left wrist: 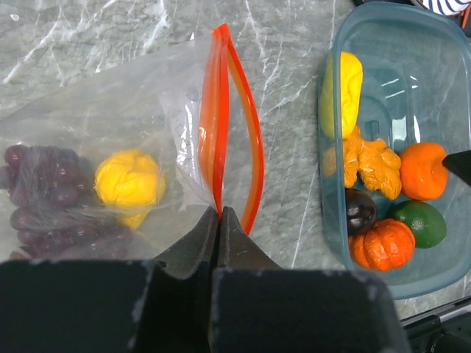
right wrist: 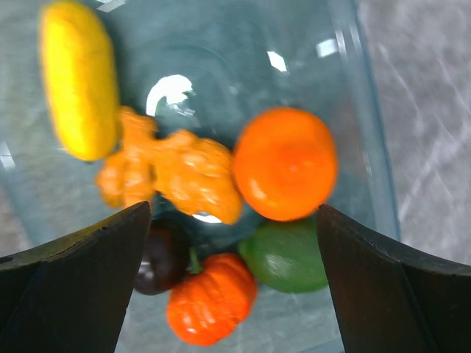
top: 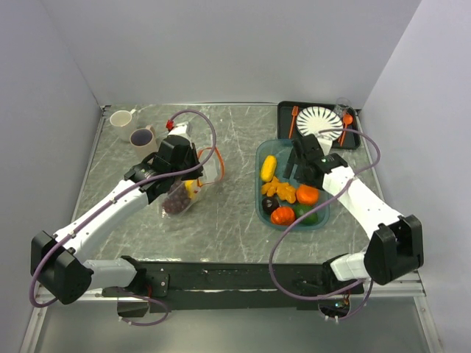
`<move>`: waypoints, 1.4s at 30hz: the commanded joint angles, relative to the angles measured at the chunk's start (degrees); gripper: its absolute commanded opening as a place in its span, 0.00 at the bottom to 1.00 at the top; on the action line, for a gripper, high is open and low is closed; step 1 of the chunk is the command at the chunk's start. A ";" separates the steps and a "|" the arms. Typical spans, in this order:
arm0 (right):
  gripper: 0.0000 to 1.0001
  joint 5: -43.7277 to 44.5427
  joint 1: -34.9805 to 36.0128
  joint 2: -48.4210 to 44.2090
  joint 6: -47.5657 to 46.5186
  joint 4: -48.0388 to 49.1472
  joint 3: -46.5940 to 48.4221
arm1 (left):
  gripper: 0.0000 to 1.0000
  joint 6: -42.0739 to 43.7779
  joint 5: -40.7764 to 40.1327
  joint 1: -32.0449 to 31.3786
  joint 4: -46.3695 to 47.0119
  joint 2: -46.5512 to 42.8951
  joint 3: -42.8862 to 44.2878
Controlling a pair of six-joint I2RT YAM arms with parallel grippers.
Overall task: Place the food in the zip-top bag and seal the zipper
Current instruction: Adjust the zipper food storage bag at the center of the board, then pick up the fake fruit from the bin.
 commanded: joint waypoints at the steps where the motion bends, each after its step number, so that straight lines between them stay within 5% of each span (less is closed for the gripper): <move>1: 1.00 4.54 -2.19 -1.69 4.57 -1.55 -3.61 | 0.01 1.61 2.17 -0.26 4.22 -0.76 0.08; 13: 1.00 -0.64 -6.43 7.62 2.20 5.65 -5.91 | 0.01 1.17 1.47 -0.26 3.69 -0.32 0.60; 20: 0.89 -2.23 -6.78 14.21 1.06 8.29 -4.50 | 0.01 2.04 1.04 -0.26 2.90 0.47 1.92; 29: 0.61 -3.55 -6.95 11.85 -0.52 10.14 -2.21 | 0.01 1.69 0.24 -0.26 2.38 -0.14 1.40; 42: 0.57 -12.06 -6.95 5.08 -3.51 16.20 -3.35 | 0.01 2.05 0.94 -0.26 1.94 0.65 2.10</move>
